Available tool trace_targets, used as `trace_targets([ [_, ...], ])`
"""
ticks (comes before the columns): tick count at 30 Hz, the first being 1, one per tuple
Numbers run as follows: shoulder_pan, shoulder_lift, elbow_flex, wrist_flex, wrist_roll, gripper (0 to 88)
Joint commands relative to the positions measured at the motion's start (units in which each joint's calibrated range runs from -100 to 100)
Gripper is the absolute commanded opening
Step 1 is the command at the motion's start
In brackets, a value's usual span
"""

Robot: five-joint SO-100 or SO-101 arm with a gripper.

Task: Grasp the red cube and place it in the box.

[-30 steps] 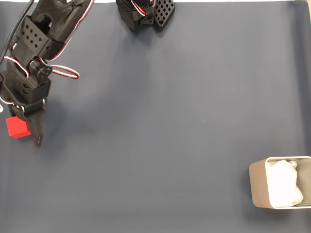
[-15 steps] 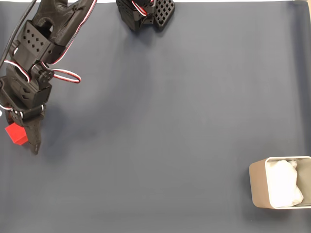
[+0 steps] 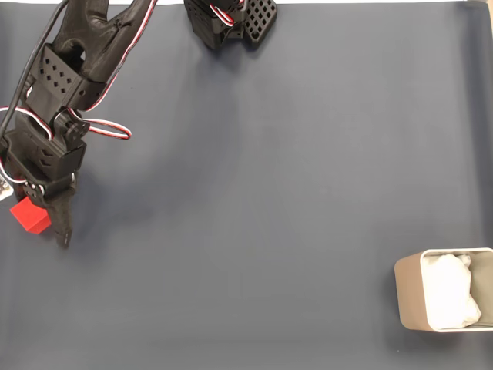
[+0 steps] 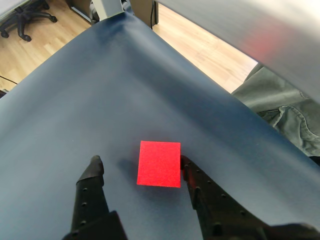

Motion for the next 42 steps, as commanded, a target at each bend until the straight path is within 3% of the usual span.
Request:
trace_targets([
  [1, -0.5, -0.3, -3.3, -0.8, 0.3, 30.0],
  [6, -0.6, 0.3, -3.6, -0.8, 0.8, 17.0],
  [16, -0.6, 0.9, -4.2, -0.4, 2.0, 6.6],
  [34, -1.2, -1.8, -4.4, 1.8, 2.6, 4.1],
  [42, -5.7, -8.1, -3.7, 3.9, 3.1, 3.9],
])
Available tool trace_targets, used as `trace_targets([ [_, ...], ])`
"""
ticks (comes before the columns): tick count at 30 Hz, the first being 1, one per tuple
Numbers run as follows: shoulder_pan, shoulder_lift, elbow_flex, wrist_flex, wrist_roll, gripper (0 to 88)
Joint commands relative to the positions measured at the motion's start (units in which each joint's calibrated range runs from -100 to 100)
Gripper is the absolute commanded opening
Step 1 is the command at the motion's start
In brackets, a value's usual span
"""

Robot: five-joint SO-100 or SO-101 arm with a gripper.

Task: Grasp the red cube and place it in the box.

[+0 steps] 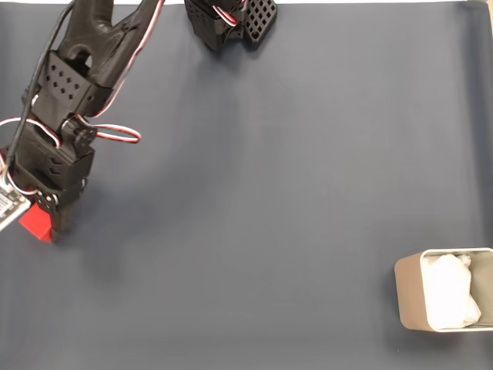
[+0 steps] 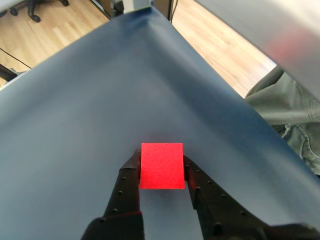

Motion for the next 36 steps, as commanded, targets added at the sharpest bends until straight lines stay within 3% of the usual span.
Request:
trace_targets([
  [1, -3.2, -7.0, -2.0, 1.2, 0.4, 3.9],
  [20, -25.4, -24.4, 0.9, 5.3, 1.3, 3.9],
  [36, -46.6, -29.5, 0.9, 6.8, 1.8, 3.9],
])
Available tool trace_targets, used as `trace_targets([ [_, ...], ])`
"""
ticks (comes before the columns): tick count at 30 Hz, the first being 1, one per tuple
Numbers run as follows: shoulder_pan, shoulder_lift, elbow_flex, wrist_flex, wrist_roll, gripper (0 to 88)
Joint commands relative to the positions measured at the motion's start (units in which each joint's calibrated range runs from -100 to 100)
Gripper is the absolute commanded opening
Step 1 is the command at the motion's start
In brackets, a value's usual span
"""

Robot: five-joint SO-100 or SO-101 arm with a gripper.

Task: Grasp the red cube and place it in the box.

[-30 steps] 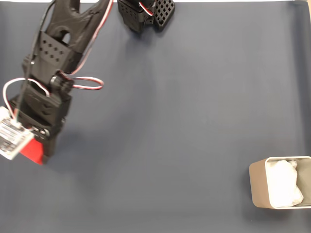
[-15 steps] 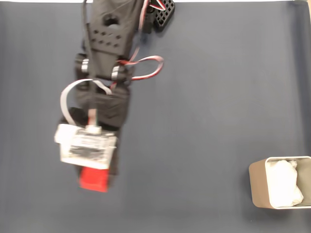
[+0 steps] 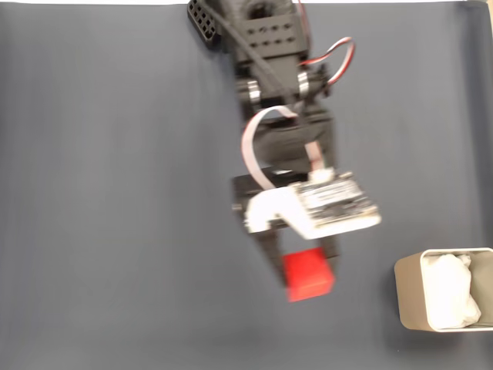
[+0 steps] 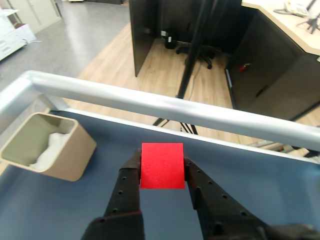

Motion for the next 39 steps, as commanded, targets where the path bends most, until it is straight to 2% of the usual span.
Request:
trace_targets([
  [1, -4.4, -3.7, -1.0, 0.2, 0.3, 3.9],
  [5, -9.3, -1.9, -3.2, -0.2, 0.3, 3.9],
  [14, -14.7, 5.8, -12.6, 0.1, -0.2, 3.9],
  [39, -17.0, 24.2, -33.8, 0.2, -0.8, 3.9],
])
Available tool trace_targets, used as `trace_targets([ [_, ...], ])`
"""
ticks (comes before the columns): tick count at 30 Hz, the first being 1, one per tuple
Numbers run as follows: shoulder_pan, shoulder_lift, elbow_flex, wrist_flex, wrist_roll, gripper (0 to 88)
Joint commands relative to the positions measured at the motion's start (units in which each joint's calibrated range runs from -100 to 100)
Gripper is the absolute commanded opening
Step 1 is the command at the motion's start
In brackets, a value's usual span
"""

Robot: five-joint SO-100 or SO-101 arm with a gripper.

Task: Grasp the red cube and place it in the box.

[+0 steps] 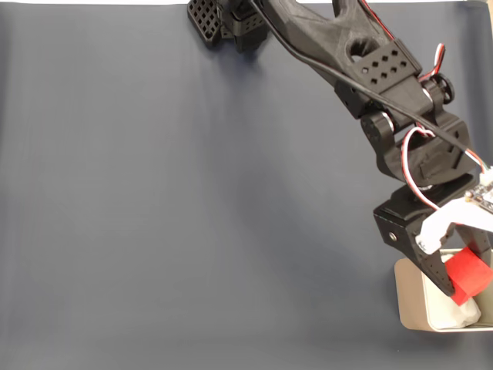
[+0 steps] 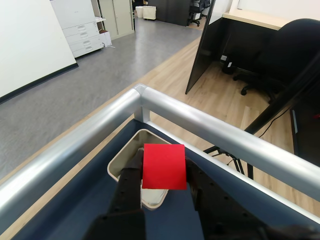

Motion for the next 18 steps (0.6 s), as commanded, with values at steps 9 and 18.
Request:
trace_targets([
  [9, -1.8, 3.6, -9.5, 0.2, -0.7, 4.0],
  [18, -1.8, 5.3, -10.8, 0.2, -1.0, 4.1],
])
